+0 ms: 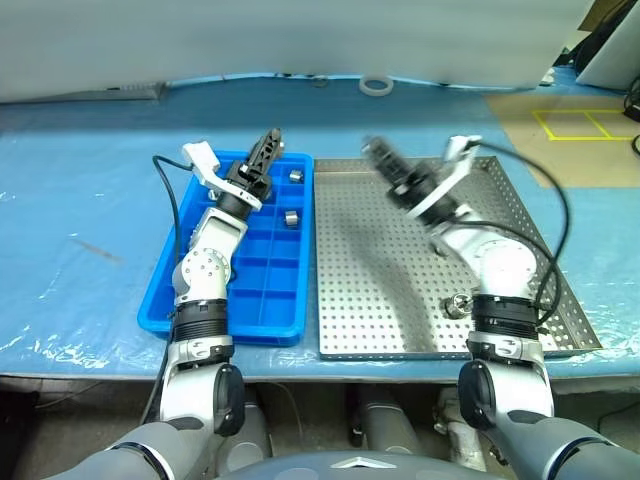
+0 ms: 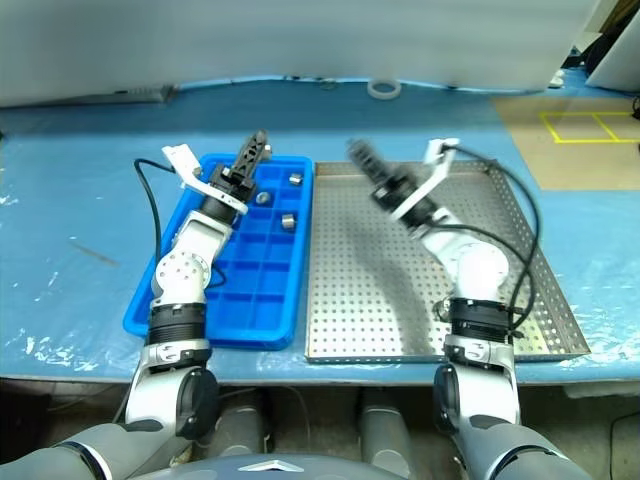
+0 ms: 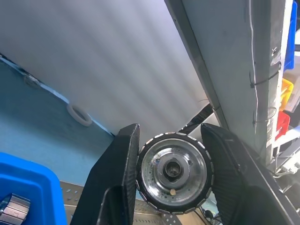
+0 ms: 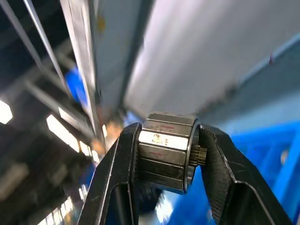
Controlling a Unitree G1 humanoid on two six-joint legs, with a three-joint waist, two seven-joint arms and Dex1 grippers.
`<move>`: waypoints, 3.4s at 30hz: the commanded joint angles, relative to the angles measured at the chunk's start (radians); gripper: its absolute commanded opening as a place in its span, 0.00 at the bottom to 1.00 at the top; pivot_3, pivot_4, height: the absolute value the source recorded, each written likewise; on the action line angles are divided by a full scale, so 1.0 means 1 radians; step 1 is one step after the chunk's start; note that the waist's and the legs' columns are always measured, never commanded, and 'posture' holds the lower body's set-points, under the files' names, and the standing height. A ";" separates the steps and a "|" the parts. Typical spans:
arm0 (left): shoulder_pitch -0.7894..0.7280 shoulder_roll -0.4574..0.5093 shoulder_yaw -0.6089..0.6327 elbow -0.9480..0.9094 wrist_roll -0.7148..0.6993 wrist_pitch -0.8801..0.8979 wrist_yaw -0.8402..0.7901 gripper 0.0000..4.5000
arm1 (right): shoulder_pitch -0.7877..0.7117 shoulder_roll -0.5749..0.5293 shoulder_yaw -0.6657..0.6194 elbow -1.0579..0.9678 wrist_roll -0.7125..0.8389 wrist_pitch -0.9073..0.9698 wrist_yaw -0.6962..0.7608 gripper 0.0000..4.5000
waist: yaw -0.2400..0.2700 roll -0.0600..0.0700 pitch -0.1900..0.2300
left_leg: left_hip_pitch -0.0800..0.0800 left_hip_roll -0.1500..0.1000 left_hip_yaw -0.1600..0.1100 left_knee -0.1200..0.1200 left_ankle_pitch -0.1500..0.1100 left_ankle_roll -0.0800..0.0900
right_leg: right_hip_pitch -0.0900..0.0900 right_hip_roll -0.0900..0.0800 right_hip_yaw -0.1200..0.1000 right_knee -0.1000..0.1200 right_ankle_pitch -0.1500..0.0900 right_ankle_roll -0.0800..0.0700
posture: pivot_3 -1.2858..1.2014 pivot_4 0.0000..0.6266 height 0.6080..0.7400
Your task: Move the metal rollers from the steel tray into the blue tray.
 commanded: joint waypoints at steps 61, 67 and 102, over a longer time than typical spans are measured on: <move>0.921 0.400 0.026 -0.799 0.263 -0.055 0.026 0.88 | -0.256 0.277 0.444 0.460 -0.837 -0.503 0.457 0.34 | 0.102 -0.003 0.002 | 0.002 0.003 -0.004 -0.002 0.001 -0.002 | -0.001 0.000 -0.002 0.006 -0.001 -0.001 | 0.66 0.24 1.00; 0.970 0.388 0.062 -0.835 0.263 -0.062 0.057 0.88 | -0.270 0.300 0.479 0.502 -0.878 -0.520 0.481 0.34 | 0.109 -0.003 0.002 | 0.002 0.003 -0.005 -0.002 0.001 -0.002 | -0.001 0.000 -0.003 0.006 -0.001 -0.001 | 0.67 0.24 1.00; 0.067 0.265 -0.424 0.055 0.411 -0.204 -0.313 0.89 | 0.064 -0.213 0.024 0.006 -0.779 -0.291 0.209 0.79 | -0.010 -0.003 0.001 | 0.007 0.000 -0.004 0.008 0.005 -0.006 | 0.000 0.002 0.004 0.022 -0.002 -0.002 | 0.37 0.24 1.00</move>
